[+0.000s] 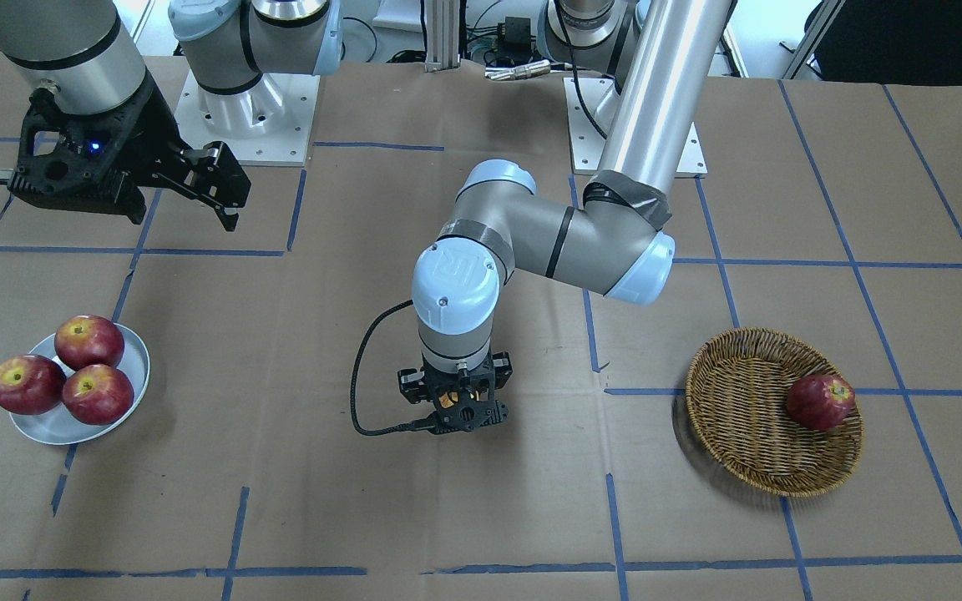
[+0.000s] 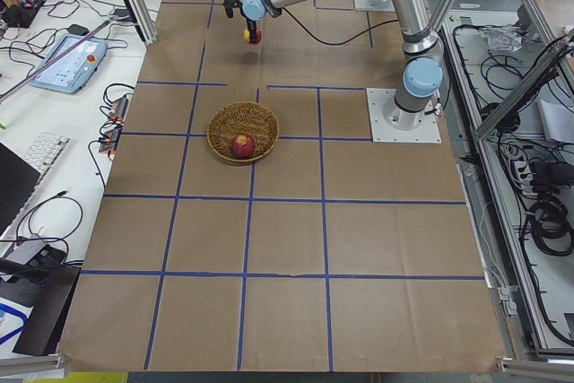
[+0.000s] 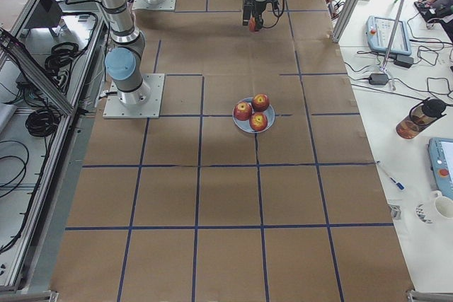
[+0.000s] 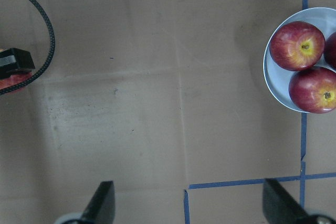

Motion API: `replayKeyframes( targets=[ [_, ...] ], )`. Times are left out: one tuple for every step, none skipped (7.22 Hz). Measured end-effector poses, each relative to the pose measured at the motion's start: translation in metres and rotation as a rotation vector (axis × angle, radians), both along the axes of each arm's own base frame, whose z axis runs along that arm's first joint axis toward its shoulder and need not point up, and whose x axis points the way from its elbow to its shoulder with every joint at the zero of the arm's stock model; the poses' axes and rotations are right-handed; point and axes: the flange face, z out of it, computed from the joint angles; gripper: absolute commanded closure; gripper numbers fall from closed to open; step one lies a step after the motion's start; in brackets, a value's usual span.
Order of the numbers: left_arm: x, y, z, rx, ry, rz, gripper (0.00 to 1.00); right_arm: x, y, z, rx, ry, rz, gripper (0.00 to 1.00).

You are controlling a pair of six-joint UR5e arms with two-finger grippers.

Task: Transfer apple from basket to plate
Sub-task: 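Lift the striped apple and carry it toward the table center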

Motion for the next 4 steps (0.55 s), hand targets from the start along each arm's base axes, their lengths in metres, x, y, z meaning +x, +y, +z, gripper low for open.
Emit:
replayKeyframes(
  targets=[
    [-0.006, 0.003, -0.007, 0.009, -0.001, -0.001, 0.50, 0.000, 0.000, 0.000, 0.000, 0.000, 0.000, 0.00],
    [-0.009, 0.005, -0.013, 0.018, -0.001, -0.002, 0.47, 0.000, 0.001, 0.000, 0.002, 0.002, 0.000, 0.00],
    [-0.012, 0.008, -0.019, 0.027, 0.001, -0.003, 0.46, 0.000, 0.002, 0.000, 0.003, 0.003, 0.000, 0.00],
    [-0.015, 0.011, -0.023, 0.034, 0.002, -0.006, 0.46, 0.000, 0.002, -0.001, 0.003, 0.003, 0.000, 0.00]
  ],
)
